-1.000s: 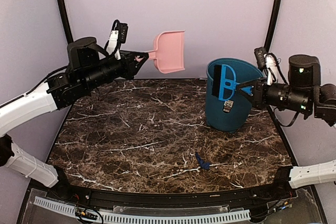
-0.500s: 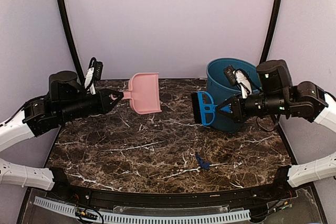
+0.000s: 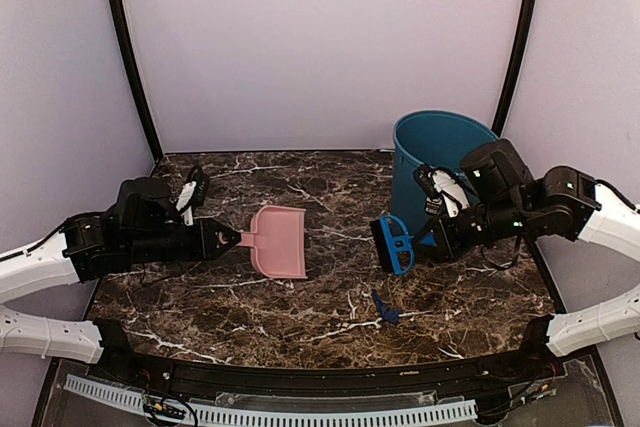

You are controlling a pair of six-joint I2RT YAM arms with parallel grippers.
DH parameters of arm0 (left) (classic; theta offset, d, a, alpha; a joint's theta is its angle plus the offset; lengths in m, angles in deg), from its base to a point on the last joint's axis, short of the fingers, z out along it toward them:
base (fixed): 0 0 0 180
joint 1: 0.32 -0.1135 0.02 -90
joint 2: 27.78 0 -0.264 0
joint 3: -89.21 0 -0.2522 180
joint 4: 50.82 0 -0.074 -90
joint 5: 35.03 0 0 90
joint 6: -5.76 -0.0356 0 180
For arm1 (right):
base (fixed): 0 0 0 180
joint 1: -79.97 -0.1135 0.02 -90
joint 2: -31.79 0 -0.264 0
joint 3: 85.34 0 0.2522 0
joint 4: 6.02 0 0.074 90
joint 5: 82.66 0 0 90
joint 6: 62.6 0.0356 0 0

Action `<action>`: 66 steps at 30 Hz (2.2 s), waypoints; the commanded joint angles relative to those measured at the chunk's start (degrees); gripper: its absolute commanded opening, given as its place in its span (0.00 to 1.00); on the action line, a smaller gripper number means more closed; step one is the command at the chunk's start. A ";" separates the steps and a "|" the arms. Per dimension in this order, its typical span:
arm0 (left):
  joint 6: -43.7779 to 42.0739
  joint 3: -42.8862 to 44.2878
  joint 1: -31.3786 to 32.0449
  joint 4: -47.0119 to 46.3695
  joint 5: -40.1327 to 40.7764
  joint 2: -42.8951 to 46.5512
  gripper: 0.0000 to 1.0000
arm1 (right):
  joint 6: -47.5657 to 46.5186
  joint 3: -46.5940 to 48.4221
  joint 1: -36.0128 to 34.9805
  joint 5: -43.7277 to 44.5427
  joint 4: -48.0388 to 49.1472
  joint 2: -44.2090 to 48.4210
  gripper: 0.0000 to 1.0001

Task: Sweep away the paper scraps from the table
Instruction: Sweep the paper scraps into the dustpan.

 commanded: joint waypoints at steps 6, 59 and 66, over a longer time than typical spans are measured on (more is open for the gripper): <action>7.58 -3.61 0.29 -1.59 -5.89 -1.72 0.00 | 3.06 -2.57 -0.29 2.62 -3.40 -1.05 0.00; 18.04 -4.39 0.18 -19.72 -26.22 -30.40 0.00 | 3.09 -10.98 -1.25 -11.20 17.07 -14.83 0.00; 18.10 -5.08 0.20 -21.53 -26.54 -31.93 0.00 | 2.03 -8.65 -1.37 -16.90 22.42 -16.56 0.00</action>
